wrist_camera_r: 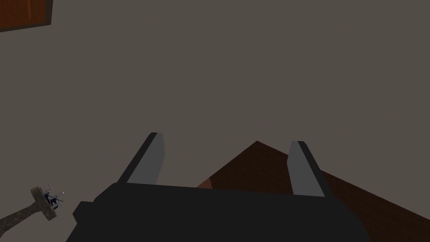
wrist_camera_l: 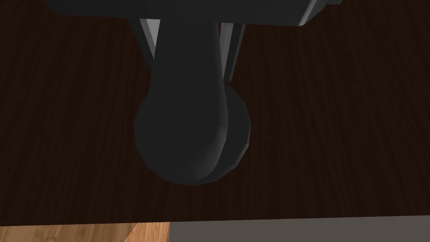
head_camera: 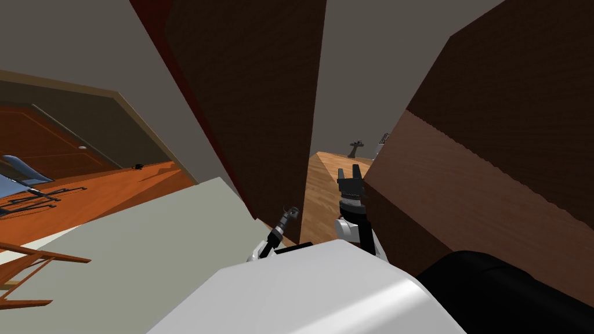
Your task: Push the door open
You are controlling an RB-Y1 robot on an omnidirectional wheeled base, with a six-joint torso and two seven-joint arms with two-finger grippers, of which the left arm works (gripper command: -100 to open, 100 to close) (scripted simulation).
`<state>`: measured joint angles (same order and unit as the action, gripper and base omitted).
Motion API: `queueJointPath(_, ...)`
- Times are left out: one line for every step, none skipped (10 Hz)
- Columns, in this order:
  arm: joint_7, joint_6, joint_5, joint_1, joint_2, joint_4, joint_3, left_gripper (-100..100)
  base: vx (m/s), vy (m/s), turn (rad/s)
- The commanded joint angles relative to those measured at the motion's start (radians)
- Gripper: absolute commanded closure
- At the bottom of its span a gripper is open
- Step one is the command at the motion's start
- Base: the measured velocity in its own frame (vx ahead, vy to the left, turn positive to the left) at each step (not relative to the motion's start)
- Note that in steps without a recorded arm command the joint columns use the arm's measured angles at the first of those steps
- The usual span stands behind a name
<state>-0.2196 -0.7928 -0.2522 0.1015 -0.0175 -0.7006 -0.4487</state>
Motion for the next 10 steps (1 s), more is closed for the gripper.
queueJointPath(0.015, -0.007, 0.015, 0.011, -0.009, 0.008, 0.029, 100, 0.127, -0.158, 0.057)
queueJointPath(0.019, -0.006, 0.018, 0.012, -0.012, 0.009, 0.036, 100, 0.116, -0.158, 0.054)
queueJointPath(0.028, -0.005, 0.027, 0.013, -0.018, 0.01, 0.052, 100, 0.12, -0.188, 0.064)
queueJointPath(0.038, -0.003, 0.036, 0.013, -0.022, 0.011, 0.07, 100, 0.121, -0.204, 0.059)
queueJointPath(0.038, -0.003, 0.036, 0.013, -0.022, 0.011, 0.07, 100, 0.118, -0.114, 0.049)
queueJointPath(0.038, -0.003, 0.036, 0.013, -0.022, 0.011, 0.07, 100, 0.075, -0.036, -0.012)
queueJointPath(0.048, -0.002, 0.046, 0.014, -0.026, 0.012, 0.088, 100, 0.089, -0.064, 0.039)
queueJointPath(0.054, -0.001, 0.051, 0.015, -0.027, 0.013, 0.098, 100, 0.102, -0.108, 0.066)
queueJointPath(0.064, 0.001, 0.062, 0.015, -0.028, 0.014, 0.117, 100, 0.129, -0.153, 0.082)
queueJointPath(0.07, 0.001, 0.067, 0.016, -0.028, 0.014, 0.127, 100, 0.116, -0.167, 0.099)
